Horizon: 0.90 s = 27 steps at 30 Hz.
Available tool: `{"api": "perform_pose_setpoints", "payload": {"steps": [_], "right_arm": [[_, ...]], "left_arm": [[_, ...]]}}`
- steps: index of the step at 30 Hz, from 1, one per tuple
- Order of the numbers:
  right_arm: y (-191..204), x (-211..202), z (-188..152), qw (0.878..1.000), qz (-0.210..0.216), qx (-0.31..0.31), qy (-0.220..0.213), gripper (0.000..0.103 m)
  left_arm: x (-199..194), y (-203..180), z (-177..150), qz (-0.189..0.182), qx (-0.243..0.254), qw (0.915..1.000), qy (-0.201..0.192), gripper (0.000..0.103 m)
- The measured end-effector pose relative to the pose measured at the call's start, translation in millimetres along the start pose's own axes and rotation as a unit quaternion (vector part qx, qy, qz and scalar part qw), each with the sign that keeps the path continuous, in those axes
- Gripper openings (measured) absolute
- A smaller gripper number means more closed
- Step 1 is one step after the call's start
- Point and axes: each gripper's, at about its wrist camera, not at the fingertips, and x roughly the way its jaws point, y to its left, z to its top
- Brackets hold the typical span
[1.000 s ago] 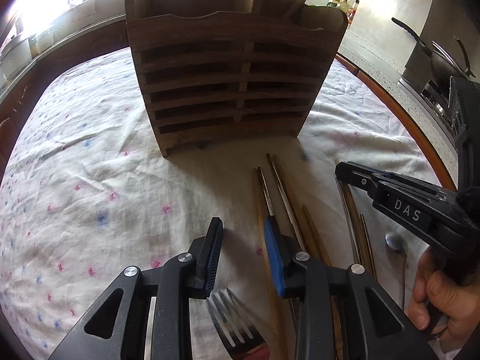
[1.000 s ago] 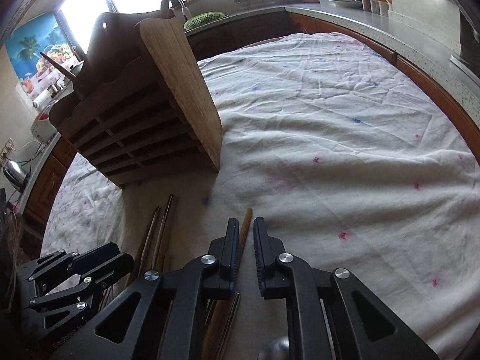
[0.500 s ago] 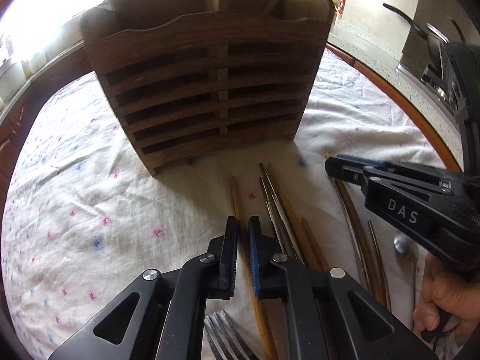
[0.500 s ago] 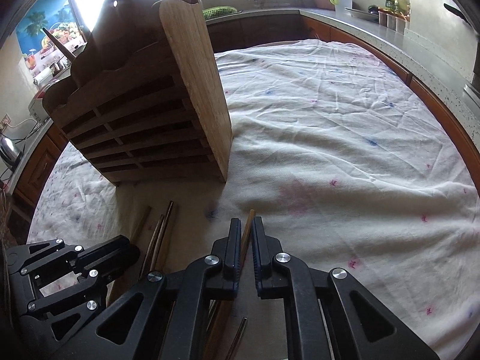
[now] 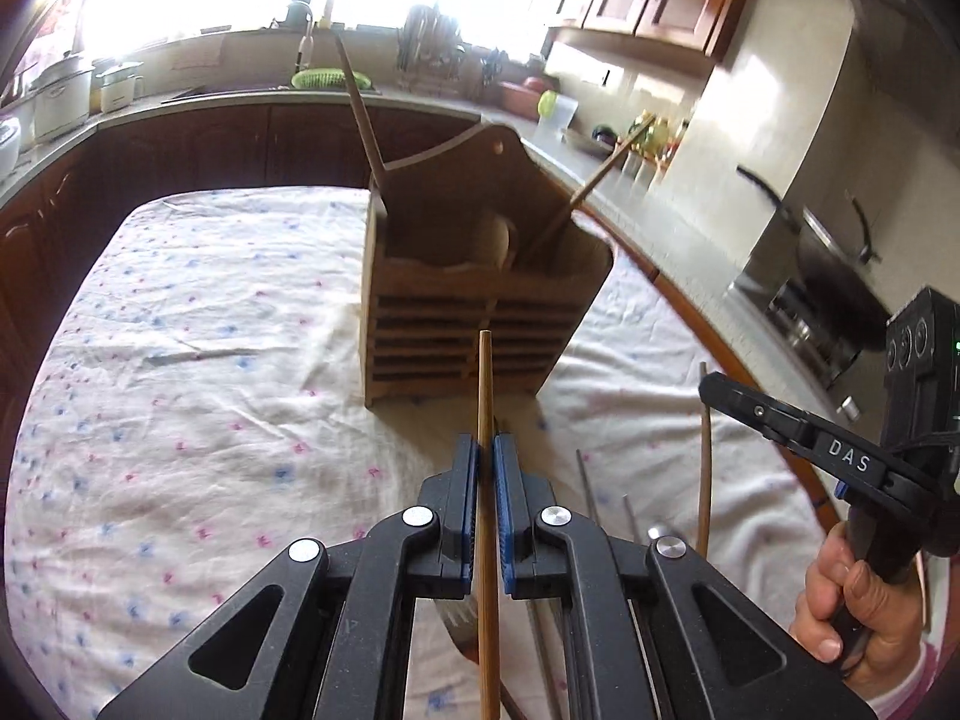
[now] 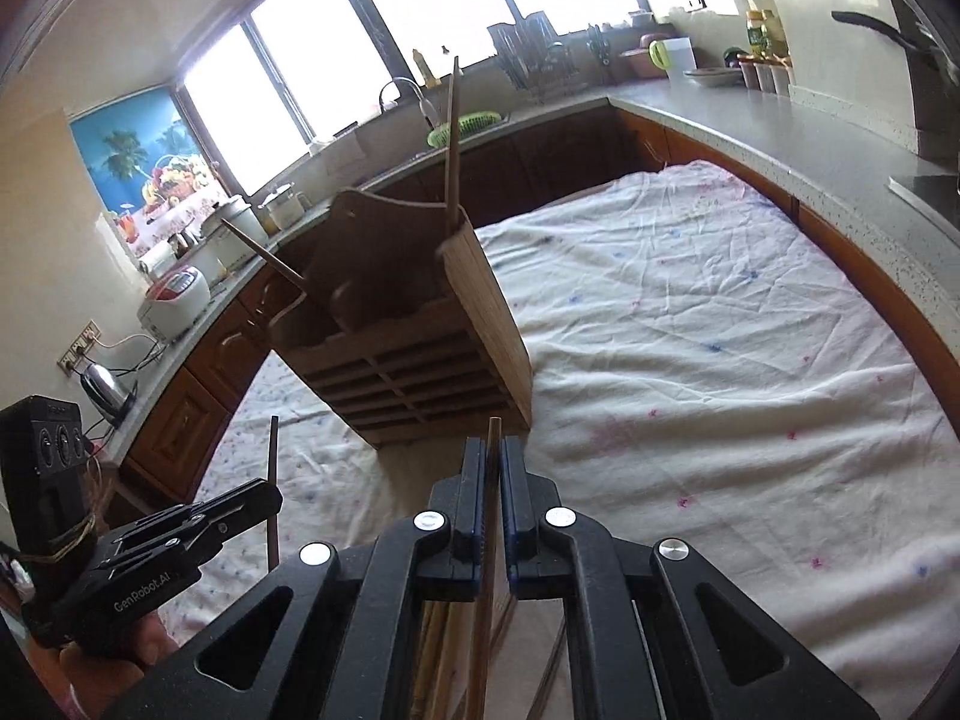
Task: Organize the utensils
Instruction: 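Lift both held chopsticks and insert them into the wooden holder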
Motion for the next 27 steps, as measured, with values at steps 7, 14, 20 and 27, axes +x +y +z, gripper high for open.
{"api": "perform_pose_setpoints", "payload": {"steps": [7,14,20,27], "right_arm": [[17,-50,11,0.998,0.025,-0.008,-0.049,0.005],[33,-88,30,0.994,0.035,-0.025,-0.100,0.004],[36,-98,43,0.991,0.037,-0.028,-0.125,0.004],[34,-99,49,0.990,0.039,-0.022,-0.134,0.004]], "left_arm": [[-56,8,-2,-0.020,-0.013,0.9987,-0.046,0.004],[-98,11,-6,-0.023,-0.009,0.9962,-0.083,0.004],[-108,12,-3,-0.021,-0.011,0.9950,-0.097,0.004],[-110,14,3,-0.018,-0.013,0.9938,-0.109,0.004]]}}
